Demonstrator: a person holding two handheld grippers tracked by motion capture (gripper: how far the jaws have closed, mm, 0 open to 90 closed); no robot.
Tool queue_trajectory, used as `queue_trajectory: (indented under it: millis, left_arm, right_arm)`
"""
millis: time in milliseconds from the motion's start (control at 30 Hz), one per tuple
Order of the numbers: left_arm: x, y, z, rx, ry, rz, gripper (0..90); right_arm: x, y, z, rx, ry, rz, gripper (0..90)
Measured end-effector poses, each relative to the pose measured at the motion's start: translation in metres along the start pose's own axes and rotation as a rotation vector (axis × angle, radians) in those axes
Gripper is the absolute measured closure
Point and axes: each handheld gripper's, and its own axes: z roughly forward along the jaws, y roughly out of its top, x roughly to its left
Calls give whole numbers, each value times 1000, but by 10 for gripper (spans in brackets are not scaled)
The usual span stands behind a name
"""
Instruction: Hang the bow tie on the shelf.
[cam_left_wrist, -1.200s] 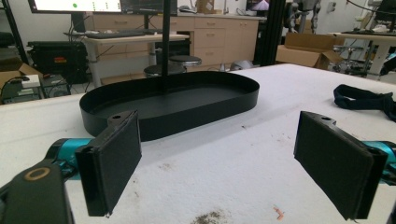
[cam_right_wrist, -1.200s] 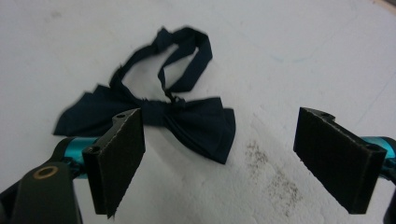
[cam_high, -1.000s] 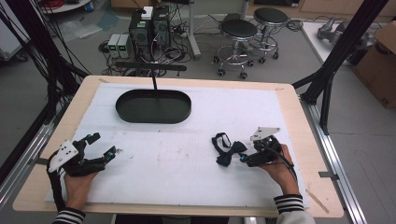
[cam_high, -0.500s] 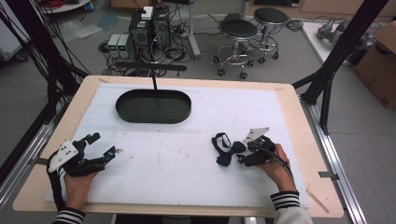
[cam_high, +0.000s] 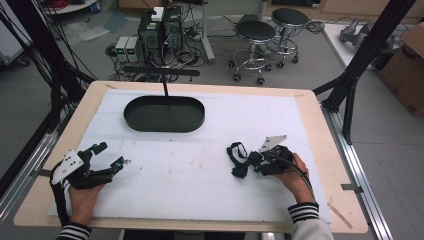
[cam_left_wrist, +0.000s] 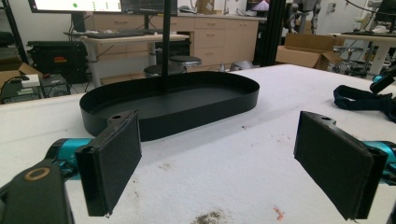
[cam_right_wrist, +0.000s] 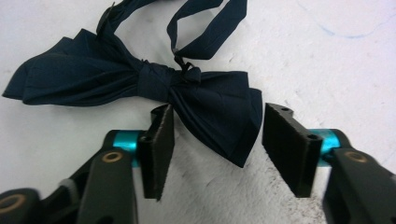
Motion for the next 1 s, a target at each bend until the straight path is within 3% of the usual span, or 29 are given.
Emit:
queue_trajectory:
  millis: [233,433,467,667,733,1000]
  left_arm:
    - [0,0,0,0,0,0,152]
    - [0,0,0,0,0,0,152]
    - [0,0,0,-1,0,-1,152]
    - [0,0,0,-1,-1,-1,152]
    - [0,0,0,-1,0,-1,152]
    - [0,0,0,-1,0,-1,152]
  right_arm:
    - [-1,2,2,-6,4,-4,578]
    - [-2,3,4,-12,-1,3,606]
    - [-1,3,4,-14,-10,0,551]
    - [0,2,1,-33,-8,-10,468]
    - [-1,0,0,-33,-23,8,391]
    - [-3,1,6,-36,13,30,391]
